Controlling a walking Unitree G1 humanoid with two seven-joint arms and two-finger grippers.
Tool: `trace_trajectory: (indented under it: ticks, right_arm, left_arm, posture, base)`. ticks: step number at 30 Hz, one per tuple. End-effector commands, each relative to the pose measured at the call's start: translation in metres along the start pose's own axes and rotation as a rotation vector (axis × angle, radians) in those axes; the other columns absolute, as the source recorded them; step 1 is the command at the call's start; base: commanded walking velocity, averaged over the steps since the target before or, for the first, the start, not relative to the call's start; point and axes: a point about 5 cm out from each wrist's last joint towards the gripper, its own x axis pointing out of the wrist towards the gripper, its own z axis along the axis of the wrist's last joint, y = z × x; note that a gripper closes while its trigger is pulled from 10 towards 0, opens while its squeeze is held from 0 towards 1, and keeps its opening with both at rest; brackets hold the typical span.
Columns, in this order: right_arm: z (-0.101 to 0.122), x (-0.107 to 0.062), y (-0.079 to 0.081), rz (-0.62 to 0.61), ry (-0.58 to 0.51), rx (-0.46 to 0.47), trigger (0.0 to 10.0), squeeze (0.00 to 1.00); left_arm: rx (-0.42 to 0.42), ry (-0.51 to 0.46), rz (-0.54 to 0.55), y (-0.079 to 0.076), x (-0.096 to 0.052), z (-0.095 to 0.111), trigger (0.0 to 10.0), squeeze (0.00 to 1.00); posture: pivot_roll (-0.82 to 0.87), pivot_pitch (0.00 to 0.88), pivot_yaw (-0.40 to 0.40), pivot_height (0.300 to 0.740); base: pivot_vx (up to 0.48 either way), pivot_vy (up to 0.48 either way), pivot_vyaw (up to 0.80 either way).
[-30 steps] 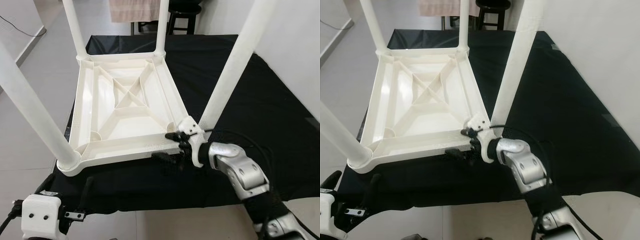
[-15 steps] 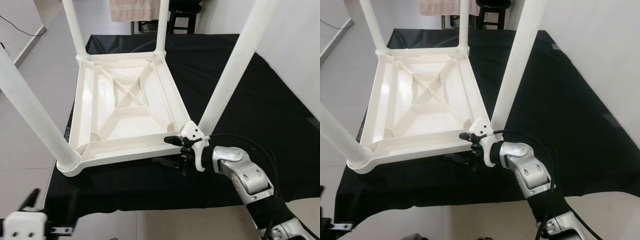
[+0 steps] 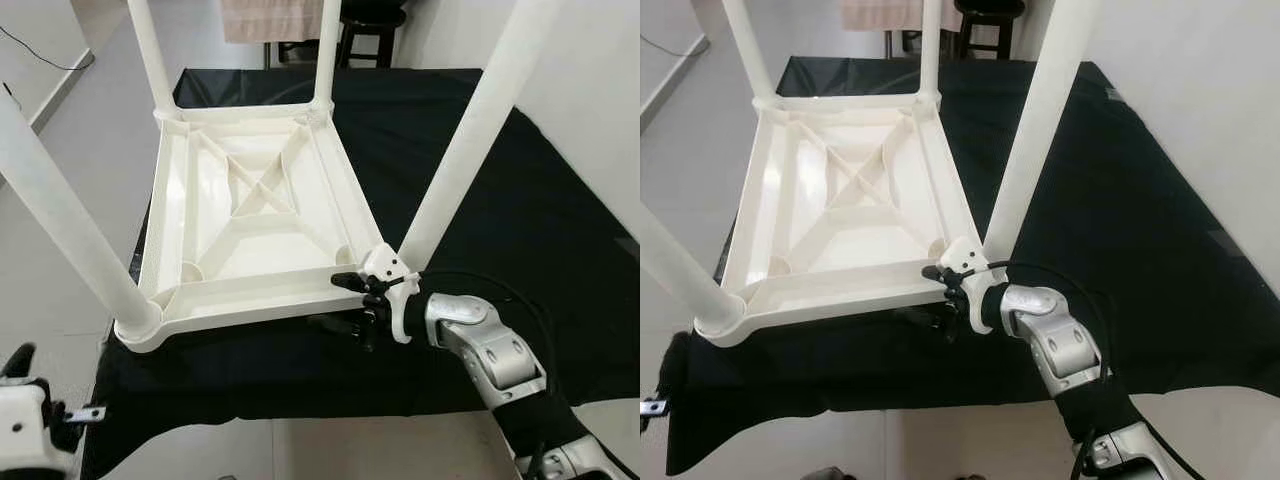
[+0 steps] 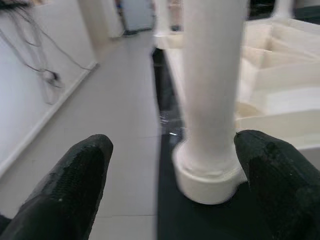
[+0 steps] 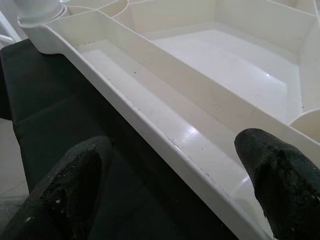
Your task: Building children table
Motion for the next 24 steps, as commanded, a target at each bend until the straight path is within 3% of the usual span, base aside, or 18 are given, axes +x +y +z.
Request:
trace_trajectory:
  ticks: [1, 11, 12, 18, 19, 24]
  right_arm:
    - [-0.002, -0.001, 0.0, -0.003, 0.006, -0.009, 10.0, 0.0]
    - [-0.002, -0.002, 0.001, -0.005, 0.005, -0.019, 10.0, 0.0]
    - [-0.002, -0.002, 0.001, -0.004, 0.004, -0.021, 10.0, 0.0]
    - [0.0, -0.002, 0.002, -0.003, 0.001, -0.025, 10.0, 0.0]
    - [0.001, -0.002, 0.002, -0.003, -0.003, -0.027, 10.0, 0.0]
    - [0.002, -0.002, 0.002, -0.003, -0.006, -0.031, 10.0, 0.0]
  left_arm:
    - [-0.005, 0.054, -0.038, -0.001, 0.0, -0.009, 10.0, 0.0]
    - [0.0, 0.03, -0.102, -0.002, 0.022, -0.013, 10.0, 0.0]
    - [0.01, 0.006, -0.093, 0.002, 0.031, -0.011, 10.0, 0.0]
    - [0.019, -0.027, -0.092, 0.008, 0.045, -0.007, 10.0, 0.0]
    - [0.022, -0.044, -0.099, 0.009, 0.054, -0.005, 10.0, 0.0]
    - [0.022, -0.067, -0.108, 0.008, 0.065, -0.002, 10.0, 0.0]
  posture:
    - [0.18, 0.122, -0.076, 0.74]
    - [0.16, 0.111, -0.078, 0.74]
    - [0.15, 0.106, -0.082, 0.74]
    - [0.15, 0.103, -0.083, 0.74]
    - [0.14, 0.102, -0.083, 0.74]
    - [0.14, 0.102, -0.083, 0.74]
  base:
    - [0.0, 0.0, 0.0]
    - [0.0, 0.0, 0.0]
    - [0.0, 0.0, 0.0]
    - [0.0, 0.0, 0.0]
    - [0.0, 0.0, 0.0]
    - [0.0, 0.0, 0.0]
